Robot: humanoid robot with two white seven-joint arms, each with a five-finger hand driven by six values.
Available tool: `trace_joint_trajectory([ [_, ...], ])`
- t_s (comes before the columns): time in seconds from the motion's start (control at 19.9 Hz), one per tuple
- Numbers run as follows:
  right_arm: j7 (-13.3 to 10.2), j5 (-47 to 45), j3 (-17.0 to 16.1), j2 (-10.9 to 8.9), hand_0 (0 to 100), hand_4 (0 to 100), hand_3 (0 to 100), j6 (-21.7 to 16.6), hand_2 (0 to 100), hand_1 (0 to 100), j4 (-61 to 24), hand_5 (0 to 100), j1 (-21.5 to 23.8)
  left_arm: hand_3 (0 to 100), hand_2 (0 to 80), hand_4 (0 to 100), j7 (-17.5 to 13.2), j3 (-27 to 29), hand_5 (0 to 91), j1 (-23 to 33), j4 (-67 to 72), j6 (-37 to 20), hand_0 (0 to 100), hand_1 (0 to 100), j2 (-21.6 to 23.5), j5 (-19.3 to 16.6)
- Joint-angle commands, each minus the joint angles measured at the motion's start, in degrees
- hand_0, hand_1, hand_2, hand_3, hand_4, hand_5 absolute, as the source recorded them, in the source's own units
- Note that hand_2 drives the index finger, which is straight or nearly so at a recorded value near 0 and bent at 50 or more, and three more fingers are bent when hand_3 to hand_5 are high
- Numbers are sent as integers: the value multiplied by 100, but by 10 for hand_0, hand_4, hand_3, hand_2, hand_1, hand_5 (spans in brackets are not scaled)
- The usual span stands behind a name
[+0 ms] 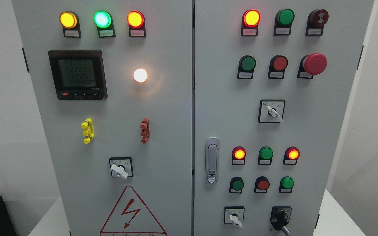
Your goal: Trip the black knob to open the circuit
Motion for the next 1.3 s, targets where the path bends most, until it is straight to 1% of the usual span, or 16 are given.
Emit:
trace_joint_trajectory([
  [0.0,31,0,26,70,0,984,1000,-8,24,16,-10,964,2,0,0,0,0,0,0,0,-144,-5,120,389,1,0],
  [1.25,31,-26,26,70,0,986,1000,-8,29,13,-1,964,-7,0,0,0,0,0,0,0,-144,-5,120,389,1,0],
])
